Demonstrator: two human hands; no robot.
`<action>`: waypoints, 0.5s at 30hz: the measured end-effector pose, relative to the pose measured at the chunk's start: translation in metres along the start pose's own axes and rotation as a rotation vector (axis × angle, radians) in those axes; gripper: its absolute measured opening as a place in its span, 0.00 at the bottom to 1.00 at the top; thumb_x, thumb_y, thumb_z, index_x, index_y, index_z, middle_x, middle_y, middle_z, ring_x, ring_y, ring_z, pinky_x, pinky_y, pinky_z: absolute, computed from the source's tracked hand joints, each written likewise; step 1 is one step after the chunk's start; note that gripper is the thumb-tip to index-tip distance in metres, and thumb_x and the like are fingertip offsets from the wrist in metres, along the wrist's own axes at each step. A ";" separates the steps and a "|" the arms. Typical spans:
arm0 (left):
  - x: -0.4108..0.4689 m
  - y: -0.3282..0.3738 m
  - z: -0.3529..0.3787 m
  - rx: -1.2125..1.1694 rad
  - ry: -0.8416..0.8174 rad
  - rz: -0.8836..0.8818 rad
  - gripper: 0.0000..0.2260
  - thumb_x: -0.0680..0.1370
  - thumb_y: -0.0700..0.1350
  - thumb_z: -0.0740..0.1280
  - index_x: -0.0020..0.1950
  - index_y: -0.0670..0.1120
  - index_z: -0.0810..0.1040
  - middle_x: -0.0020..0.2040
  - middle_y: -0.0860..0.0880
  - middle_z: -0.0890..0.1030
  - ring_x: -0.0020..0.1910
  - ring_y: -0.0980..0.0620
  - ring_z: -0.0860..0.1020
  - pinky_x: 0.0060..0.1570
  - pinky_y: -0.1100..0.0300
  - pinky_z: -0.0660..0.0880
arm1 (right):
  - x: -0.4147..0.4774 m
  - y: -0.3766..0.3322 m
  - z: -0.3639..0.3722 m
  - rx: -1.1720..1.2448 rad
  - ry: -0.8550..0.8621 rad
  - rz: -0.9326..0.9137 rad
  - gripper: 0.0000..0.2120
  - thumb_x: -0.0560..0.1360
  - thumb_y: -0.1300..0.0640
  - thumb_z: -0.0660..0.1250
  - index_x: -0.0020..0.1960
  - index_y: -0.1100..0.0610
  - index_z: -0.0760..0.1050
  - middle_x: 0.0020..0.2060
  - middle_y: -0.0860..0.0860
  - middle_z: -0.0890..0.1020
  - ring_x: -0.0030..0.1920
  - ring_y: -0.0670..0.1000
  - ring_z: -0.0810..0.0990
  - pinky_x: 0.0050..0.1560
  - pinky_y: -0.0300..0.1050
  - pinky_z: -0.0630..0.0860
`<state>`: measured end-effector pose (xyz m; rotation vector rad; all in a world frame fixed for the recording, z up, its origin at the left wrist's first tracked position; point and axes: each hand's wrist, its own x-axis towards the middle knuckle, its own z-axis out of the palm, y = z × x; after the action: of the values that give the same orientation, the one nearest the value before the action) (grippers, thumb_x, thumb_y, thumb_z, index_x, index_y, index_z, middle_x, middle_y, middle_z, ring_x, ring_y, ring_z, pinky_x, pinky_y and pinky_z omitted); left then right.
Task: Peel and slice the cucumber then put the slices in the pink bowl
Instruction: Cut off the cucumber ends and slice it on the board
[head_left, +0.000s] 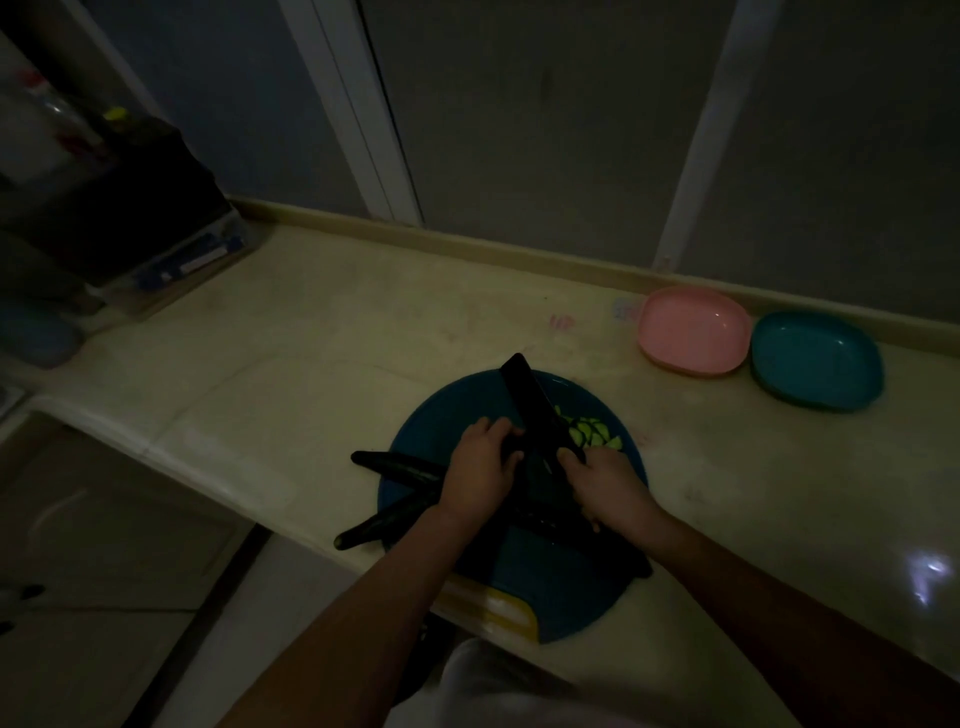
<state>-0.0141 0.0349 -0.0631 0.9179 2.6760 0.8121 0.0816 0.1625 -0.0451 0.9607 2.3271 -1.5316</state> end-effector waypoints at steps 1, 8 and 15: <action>0.000 0.000 0.000 -0.003 0.001 -0.002 0.10 0.76 0.41 0.67 0.57 0.44 0.76 0.51 0.45 0.75 0.52 0.48 0.72 0.43 0.63 0.64 | 0.000 -0.001 0.000 -0.002 -0.009 -0.005 0.22 0.80 0.49 0.55 0.31 0.58 0.65 0.25 0.58 0.71 0.19 0.52 0.70 0.21 0.40 0.66; 0.000 0.000 0.000 0.020 -0.006 0.004 0.08 0.76 0.41 0.67 0.55 0.43 0.75 0.51 0.45 0.75 0.52 0.48 0.72 0.42 0.63 0.64 | -0.003 -0.004 0.001 -0.007 -0.018 -0.002 0.21 0.81 0.50 0.55 0.33 0.59 0.66 0.26 0.58 0.71 0.20 0.52 0.70 0.20 0.40 0.67; 0.001 -0.001 -0.001 0.029 -0.013 0.018 0.09 0.76 0.41 0.67 0.55 0.43 0.75 0.51 0.44 0.75 0.52 0.48 0.72 0.41 0.63 0.64 | -0.003 -0.011 0.009 -0.067 0.007 -0.011 0.23 0.81 0.51 0.54 0.30 0.59 0.66 0.23 0.55 0.70 0.17 0.48 0.69 0.16 0.37 0.63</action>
<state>-0.0161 0.0343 -0.0630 0.9513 2.6788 0.7703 0.0758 0.1508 -0.0396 0.9397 2.3760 -1.4461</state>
